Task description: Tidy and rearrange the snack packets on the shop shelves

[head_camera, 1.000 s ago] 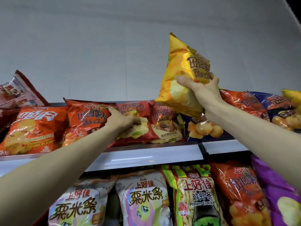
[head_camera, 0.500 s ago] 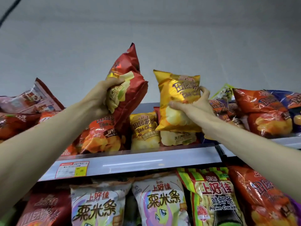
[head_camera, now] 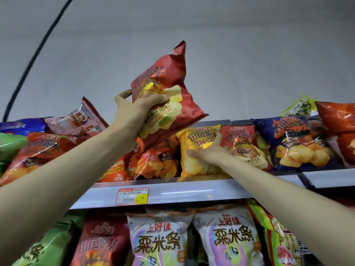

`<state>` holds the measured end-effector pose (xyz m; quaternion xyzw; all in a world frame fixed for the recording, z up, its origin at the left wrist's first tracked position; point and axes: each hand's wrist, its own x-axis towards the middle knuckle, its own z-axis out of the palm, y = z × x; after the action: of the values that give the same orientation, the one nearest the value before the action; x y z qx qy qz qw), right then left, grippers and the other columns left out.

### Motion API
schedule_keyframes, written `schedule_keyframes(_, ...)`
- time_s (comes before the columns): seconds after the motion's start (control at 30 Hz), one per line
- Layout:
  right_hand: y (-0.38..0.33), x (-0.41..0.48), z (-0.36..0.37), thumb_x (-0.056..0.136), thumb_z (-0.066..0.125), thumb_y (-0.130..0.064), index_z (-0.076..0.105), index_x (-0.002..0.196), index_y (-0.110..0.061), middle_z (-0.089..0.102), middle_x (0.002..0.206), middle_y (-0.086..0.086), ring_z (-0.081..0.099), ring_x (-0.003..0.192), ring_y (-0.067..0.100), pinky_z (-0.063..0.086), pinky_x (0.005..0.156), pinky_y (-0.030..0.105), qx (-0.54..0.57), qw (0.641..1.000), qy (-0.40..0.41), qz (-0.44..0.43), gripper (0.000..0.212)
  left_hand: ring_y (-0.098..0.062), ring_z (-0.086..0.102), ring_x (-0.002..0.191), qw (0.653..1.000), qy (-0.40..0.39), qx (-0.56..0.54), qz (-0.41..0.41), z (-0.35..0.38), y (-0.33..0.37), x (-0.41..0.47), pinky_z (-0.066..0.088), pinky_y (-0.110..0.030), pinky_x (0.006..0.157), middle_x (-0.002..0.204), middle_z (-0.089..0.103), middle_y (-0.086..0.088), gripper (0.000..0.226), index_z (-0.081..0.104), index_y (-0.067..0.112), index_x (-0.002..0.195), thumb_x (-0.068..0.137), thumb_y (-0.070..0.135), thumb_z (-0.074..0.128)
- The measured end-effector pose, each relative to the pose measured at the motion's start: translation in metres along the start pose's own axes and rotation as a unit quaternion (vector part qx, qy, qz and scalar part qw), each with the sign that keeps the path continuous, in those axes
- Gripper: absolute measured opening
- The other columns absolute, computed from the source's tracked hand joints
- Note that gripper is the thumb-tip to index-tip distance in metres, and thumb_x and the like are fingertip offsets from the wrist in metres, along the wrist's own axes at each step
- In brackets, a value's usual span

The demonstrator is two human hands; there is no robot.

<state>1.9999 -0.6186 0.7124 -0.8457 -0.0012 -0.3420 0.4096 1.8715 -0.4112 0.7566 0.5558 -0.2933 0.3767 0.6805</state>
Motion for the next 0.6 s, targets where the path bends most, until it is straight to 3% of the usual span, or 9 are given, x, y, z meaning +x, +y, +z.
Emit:
schedule_keyframes(0.13, 0.003, -0.004, -0.009, 0.052, 0.064, -0.098, -0.023, 0.159, -0.038, 0.020, 0.169, 0.020, 0.024, 0.154, 0.041, 0.024, 0.124, 0.057, -0.023, 0.996, -0.083, -0.021, 0.151, -0.022, 0.081, 0.086, 0.999, -0.034, 0.009, -0.003, 0.009, -0.009, -0.026, 0.066, -0.047, 0.084, 0.116, 0.071, -0.007, 0.096, 0.032, 0.031, 0.142, 0.072, 0.022, 0.095)
schedule_keyframes(0.23, 0.015, -0.023, -0.042, 0.074, 0.048, -0.094, -0.001, 0.166, -0.029, 0.033, 0.166, 0.002, 0.038, 0.149, 0.029, 0.029, 0.123, 0.046, -0.043, 0.985, -0.136, -0.093, 0.124, -0.019, 0.080, 0.088, 0.999, -0.045, 0.027, 0.008, 0.023, -0.022, -0.038, 0.066, -0.041, 0.082, 0.119, 0.069, -0.005, 0.098, 0.031, 0.035, 0.143, 0.071, 0.023, 0.096)
schedule_keyframes(0.3, 0.030, -0.029, -0.068, 0.081, 0.040, -0.086, 0.014, 0.165, -0.026, 0.049, 0.153, 0.002, 0.049, 0.138, 0.027, 0.037, 0.116, 0.042, -0.067, 0.984, -0.104, -0.129, 0.106, -0.016, 0.080, 0.087, 0.998, -0.056, 0.038, 0.010, 0.038, -0.031, -0.042, 0.066, -0.037, 0.079, 0.120, 0.067, -0.003, 0.099, 0.030, 0.037, 0.143, 0.070, 0.025, 0.096)
schedule_keyframes(0.4, 0.053, -0.031, -0.109, 0.095, 0.037, -0.071, 0.034, 0.157, -0.022, 0.060, 0.140, 0.009, 0.058, 0.127, 0.036, 0.046, 0.104, 0.042, -0.121, 0.984, 0.006, -0.134, 0.078, -0.016, 0.079, 0.088, 0.995, -0.072, 0.062, 0.007, 0.069, -0.044, -0.041, 0.066, -0.037, 0.082, 0.118, 0.067, 0.000, 0.102, 0.029, 0.039, 0.142, 0.068, 0.029, 0.098)
schedule_keyframes(0.5, 0.078, -0.035, -0.148, 0.081, 0.031, -0.086, 0.053, 0.135, -0.031, 0.070, 0.113, 0.004, 0.066, 0.105, 0.033, 0.053, 0.094, 0.046, -0.145, 0.978, 0.093, -0.120, 0.080, -0.019, 0.076, 0.095, 0.993, -0.064, 0.093, 0.026, 0.110, -0.058, -0.041, 0.063, -0.045, 0.090, 0.113, 0.068, 0.004, 0.105, 0.027, 0.043, 0.137, 0.062, 0.040, 0.100)
schedule_keyframes(0.6, 0.106, -0.030, -0.185, 0.086, 0.043, -0.074, 0.056, 0.129, -0.037, 0.071, 0.117, 0.000, 0.064, 0.113, 0.032, 0.050, 0.090, 0.041, -0.143, 0.971, 0.148, -0.125, 0.059, -0.015, 0.072, 0.095, 0.989, -0.034, 0.137, 0.053, 0.153, -0.073, -0.045, 0.061, -0.045, 0.092, 0.106, 0.065, 0.012, 0.103, 0.025, 0.042, 0.137, 0.063, 0.043, 0.097)
